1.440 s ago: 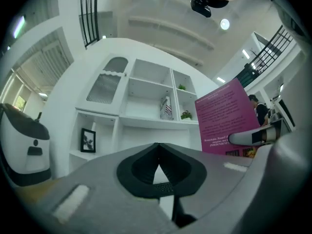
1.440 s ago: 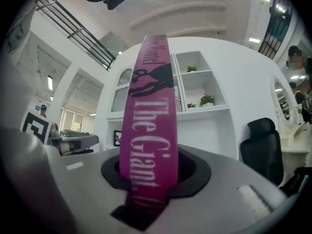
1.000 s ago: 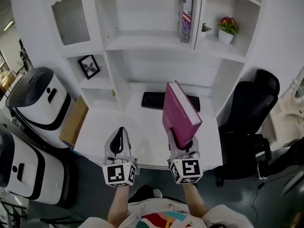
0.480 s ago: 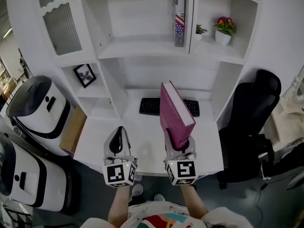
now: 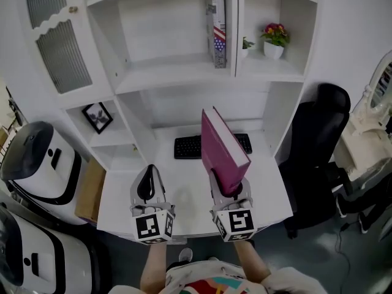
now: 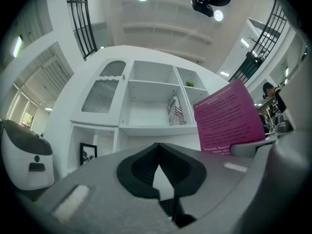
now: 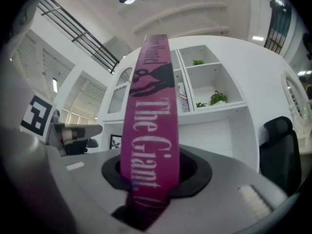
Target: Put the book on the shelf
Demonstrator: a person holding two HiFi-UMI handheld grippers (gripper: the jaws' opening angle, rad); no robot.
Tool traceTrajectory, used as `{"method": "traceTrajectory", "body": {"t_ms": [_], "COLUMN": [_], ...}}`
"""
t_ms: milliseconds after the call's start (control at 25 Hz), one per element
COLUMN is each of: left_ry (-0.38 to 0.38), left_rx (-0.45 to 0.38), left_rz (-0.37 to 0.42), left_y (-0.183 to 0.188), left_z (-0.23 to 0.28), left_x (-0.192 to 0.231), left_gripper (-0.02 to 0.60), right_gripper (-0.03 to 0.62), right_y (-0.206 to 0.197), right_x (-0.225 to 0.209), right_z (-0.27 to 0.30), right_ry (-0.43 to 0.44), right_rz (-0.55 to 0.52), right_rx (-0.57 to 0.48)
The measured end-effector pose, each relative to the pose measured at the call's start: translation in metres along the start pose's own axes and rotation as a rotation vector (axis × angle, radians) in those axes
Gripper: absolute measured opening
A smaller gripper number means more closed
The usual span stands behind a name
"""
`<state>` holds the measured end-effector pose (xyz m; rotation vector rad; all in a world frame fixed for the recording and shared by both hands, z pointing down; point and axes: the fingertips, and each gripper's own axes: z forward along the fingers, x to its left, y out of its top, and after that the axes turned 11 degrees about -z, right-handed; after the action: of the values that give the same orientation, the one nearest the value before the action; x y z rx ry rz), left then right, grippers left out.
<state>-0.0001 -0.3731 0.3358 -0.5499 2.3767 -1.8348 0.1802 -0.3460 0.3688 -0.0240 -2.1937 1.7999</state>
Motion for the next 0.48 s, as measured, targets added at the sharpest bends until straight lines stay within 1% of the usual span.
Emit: {"method": "traceTrajectory", "body": {"t_ms": [200,280,480], "left_ry": [-0.037,-0.049,-0.082], "left_rx": [-0.008,-0.012,-0.028], "left_rz": [-0.010,-0.002,0.018], "left_y": [0.014,0.022,0.041], "left_z": [0.022,0.034,0.059], "left_x": [0.013,0.017,0.022], "left_gripper": [0.003,0.003,0.003], "right_gripper": [0.130,0.129,0.129], "right_y": [0.038,0.058,0.120], "right_x": [0.001,-0.002,-0.018], "right_z": [0.019,0.034,0.072], "right_ry": [-0.028,-0.042,-0.082], "right_rz": [-0.012,-0.012,-0.001], "right_rx": [-0.043,-0.061,-0.142]}}
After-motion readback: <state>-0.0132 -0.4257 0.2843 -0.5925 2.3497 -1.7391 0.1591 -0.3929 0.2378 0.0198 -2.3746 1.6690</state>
